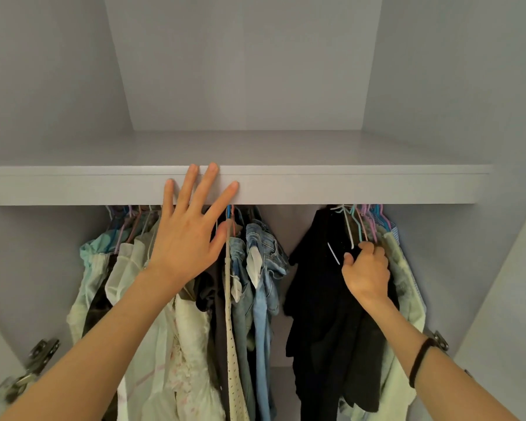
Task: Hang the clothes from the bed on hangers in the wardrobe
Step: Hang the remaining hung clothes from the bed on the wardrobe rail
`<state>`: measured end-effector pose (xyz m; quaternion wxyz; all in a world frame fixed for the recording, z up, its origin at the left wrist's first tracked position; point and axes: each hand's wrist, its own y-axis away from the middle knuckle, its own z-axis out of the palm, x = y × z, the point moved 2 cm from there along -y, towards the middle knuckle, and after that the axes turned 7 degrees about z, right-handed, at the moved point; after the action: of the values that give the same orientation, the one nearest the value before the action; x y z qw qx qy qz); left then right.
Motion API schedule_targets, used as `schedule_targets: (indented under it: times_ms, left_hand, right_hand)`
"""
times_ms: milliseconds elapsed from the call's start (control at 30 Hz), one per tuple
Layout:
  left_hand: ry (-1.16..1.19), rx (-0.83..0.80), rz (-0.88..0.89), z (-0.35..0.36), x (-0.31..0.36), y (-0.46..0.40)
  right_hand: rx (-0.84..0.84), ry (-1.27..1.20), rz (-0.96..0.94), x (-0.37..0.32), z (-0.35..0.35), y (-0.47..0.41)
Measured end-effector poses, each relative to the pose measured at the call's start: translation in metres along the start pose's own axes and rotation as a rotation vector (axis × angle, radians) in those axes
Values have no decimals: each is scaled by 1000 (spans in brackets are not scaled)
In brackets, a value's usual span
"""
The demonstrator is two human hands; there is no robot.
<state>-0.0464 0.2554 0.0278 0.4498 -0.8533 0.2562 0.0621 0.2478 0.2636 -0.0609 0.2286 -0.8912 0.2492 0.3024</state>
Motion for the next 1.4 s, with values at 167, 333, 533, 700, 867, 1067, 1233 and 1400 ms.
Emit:
schedule_targets:
  times_ms: [167, 333, 533, 700, 867, 1067, 1233, 1400]
  left_hand:
    - [78, -135, -96, -13, 3, 63]
    - [100, -220, -240, -40, -5, 148]
    - [122, -363, -478, -96, 20, 287]
    - [-20, -514, -716, -174, 29, 395]
    - [-334, -501, -967, -300, 27, 444]
    - [-603, -458, -1385, -417, 115, 526]
    - [-769, -560, -1699, -466, 237, 573]
    - [-884, -600, -2063, -515, 365, 599]
  right_hand:
    - [-82, -42, -310, -36, -13, 61]
    - [-229, -74, -588, -76, -2, 150]
    - [-466, -67, -815, -91, 30, 280]
    - [-723, -17, -1027, -110, 59, 380]
    - [-922, -157, -1288, -165, 49, 491]
    - [-1232, -379, -1620, -155, 5, 640]
    - [-1405, -380, -1856, -94, -21, 712]
    - [-1572, -357, -2070, -24, -67, 782]
